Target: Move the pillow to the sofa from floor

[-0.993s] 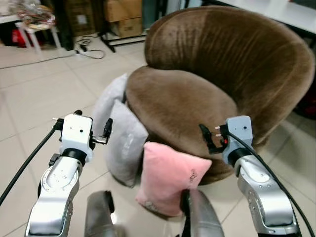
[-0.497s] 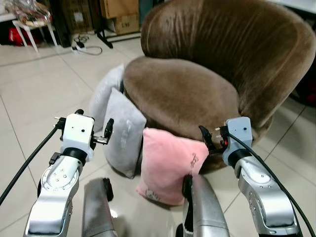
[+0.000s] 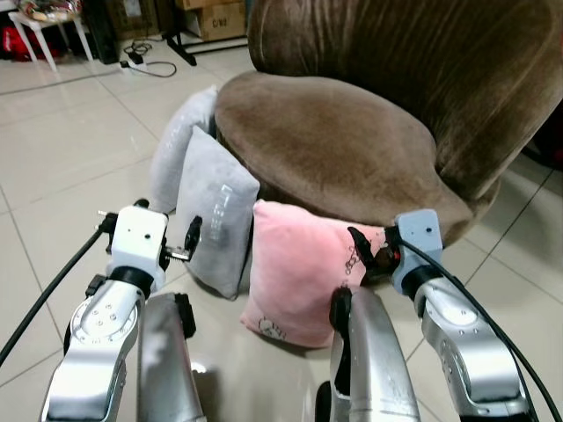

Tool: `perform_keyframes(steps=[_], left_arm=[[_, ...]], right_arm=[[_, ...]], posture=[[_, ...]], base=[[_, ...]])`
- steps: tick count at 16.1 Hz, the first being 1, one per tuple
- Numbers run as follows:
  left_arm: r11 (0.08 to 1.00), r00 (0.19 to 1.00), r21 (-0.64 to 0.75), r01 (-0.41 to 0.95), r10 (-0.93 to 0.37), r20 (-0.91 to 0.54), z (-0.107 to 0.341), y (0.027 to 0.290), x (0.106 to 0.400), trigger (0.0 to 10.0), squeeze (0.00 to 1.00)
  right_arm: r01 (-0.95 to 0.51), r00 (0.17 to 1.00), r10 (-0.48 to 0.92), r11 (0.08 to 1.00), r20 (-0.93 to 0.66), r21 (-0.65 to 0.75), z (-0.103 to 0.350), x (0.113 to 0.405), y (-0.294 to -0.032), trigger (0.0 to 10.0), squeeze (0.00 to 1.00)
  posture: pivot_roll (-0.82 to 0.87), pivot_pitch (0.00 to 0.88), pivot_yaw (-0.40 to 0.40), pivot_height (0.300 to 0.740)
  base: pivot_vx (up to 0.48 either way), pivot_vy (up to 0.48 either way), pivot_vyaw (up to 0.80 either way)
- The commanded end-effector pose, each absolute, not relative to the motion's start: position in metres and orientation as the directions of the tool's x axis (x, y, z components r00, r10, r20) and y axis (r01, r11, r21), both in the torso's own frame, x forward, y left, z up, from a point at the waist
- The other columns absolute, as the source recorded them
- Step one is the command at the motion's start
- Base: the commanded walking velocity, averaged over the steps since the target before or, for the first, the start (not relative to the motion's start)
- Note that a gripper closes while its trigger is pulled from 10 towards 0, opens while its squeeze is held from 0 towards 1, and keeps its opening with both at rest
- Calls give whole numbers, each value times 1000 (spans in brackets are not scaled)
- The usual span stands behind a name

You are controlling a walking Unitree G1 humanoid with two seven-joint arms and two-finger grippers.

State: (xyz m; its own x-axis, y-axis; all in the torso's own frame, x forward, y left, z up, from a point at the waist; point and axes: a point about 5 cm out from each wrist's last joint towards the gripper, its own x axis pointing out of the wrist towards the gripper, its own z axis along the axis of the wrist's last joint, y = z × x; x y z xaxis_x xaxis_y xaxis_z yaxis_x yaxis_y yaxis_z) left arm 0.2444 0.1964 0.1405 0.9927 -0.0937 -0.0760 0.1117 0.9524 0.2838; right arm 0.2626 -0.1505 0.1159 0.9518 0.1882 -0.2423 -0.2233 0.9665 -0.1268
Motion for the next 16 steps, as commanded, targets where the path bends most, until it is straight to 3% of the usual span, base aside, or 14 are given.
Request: perform_keyframes(steps=[1,7,11,12,16], left_arm=[[945,988,293,147,-129,-80,142,192,243,10000,0],[915,954,277,292,-261,-145,139,186,239,10000,0],[873,918,288,393,-359,-166,144,182,249,10000,0],[866,910,284,412,-378,-170,146,181,251,10000,0],[827,876,294,479,-431,-215,142,181,250,10000,0]], right_arm=[[-281,932,242,953,-268,-115,112,269,-146,10000,1000],[-366,886,276,909,-373,-197,90,302,-138,10000,1000],[-325,882,199,914,-428,-245,82,340,-133,10000,1000],[-338,865,187,902,-465,-267,77,345,-132,10000,0],[-365,820,150,880,-552,-303,64,351,-127,10000,0]], posture=[[-107,0,-57,366],[-95,0,-51,366],[-92,0,-28,366],[-91,0,-18,366],[-91,0,-6,366]], base=[[0,0,0],[0,0,0],[0,0,0],[0,0,0],[0,0,0]])
